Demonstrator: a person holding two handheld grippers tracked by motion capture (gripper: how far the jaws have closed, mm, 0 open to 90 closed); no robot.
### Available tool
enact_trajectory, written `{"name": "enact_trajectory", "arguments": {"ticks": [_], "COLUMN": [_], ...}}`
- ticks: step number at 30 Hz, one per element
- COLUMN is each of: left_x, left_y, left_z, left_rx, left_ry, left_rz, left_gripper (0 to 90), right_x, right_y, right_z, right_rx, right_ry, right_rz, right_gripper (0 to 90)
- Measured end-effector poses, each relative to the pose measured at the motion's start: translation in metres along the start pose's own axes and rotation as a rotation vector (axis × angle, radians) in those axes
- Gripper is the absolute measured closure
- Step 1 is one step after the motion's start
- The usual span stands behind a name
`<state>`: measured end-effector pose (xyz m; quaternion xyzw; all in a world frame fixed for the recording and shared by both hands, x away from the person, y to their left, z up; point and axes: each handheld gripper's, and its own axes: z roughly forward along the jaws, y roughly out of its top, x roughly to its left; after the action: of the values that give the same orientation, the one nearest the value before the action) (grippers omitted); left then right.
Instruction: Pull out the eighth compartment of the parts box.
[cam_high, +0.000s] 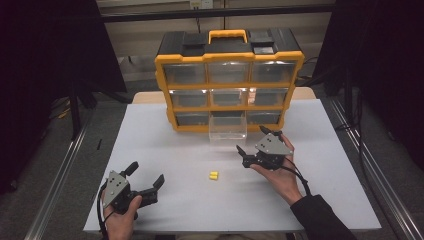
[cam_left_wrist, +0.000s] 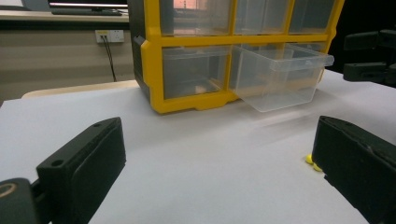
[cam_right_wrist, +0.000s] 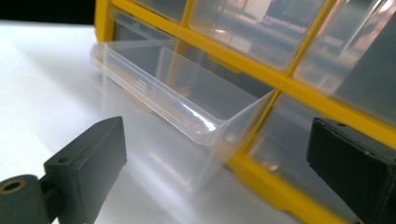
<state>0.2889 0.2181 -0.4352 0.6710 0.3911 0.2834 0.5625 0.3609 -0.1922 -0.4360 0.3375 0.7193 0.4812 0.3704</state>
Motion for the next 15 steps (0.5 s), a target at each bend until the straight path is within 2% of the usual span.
{"name": "enact_trajectory", "arguments": {"ticks": [2, 3, 6, 8, 15], "left_x": [0.000, 0.000, 0.000, 0.000, 0.001], "left_y": [0.000, 0.000, 0.000, 0.000, 0.000], "left_z": [0.000, 0.000, 0.000, 0.000, -0.001], "left_rx": [0.002, 0.003, 0.000, -0.002, -0.008], "left_ry": [0.006, 0.011, 0.018, 0.027, 0.030], "left_rz": [-0.001, 0.000, -0.001, 0.007, -0.004], "left_gripper": [3.0, 3.0, 3.0, 3.1, 3.1], "right_x": [-0.003, -0.005, -0.010, -0.012, -0.017], "right_y": [-0.001, -0.001, -0.002, -0.001, -0.007], "right_z": [-0.001, -0.002, -0.005, -0.008, -0.021], "right_rx": [0.002, -0.003, -0.011, -0.014, -0.039], "right_ry": [0.026, 0.043, 0.061, 0.068, 0.043], "right_rz": [0.057, 0.112, 0.174, 0.200, 0.213], "right_gripper": [2.6, 2.4, 1.8, 2.2, 2.4]}}
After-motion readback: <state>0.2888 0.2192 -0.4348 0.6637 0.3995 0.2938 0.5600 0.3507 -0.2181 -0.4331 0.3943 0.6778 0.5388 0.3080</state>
